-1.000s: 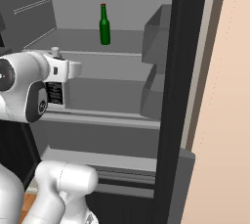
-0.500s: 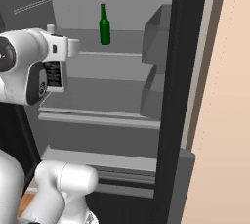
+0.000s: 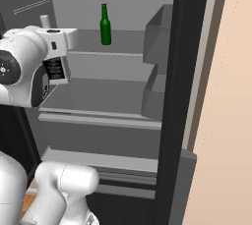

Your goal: Place the beer and liquor on the top shelf of the fridge to keep them out of children's reach, and place the lime on lower shelves for easy access.

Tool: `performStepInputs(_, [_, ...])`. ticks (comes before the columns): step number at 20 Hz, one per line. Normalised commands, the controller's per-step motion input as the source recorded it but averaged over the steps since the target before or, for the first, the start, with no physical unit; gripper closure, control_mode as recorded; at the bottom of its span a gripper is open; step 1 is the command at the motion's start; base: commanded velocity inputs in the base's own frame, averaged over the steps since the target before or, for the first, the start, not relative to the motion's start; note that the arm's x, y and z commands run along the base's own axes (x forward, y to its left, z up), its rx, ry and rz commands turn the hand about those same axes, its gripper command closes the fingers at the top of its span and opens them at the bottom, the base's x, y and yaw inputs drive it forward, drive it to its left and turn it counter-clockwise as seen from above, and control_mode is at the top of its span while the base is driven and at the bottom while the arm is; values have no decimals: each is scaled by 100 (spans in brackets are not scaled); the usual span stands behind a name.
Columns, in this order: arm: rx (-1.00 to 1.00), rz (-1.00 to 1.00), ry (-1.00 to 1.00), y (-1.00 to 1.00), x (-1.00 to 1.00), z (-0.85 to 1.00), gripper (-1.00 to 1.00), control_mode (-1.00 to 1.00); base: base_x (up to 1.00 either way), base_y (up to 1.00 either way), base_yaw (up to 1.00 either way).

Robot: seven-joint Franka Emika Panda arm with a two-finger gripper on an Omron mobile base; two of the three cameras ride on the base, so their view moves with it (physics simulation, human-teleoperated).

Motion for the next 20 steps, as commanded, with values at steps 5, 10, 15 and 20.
performStepInputs(5, [-4,0,-1,20,5,48,100,-100,0,0,0])
performStepInputs(10, [0,0,3,17,20,46,100,-100,0,0,0])
performStepInputs(15, [0,0,4,21,36,11,100,-100,0,0,0])
performStepInputs(20, [0,0,0,11,45,0,100,-100,0,0,0])
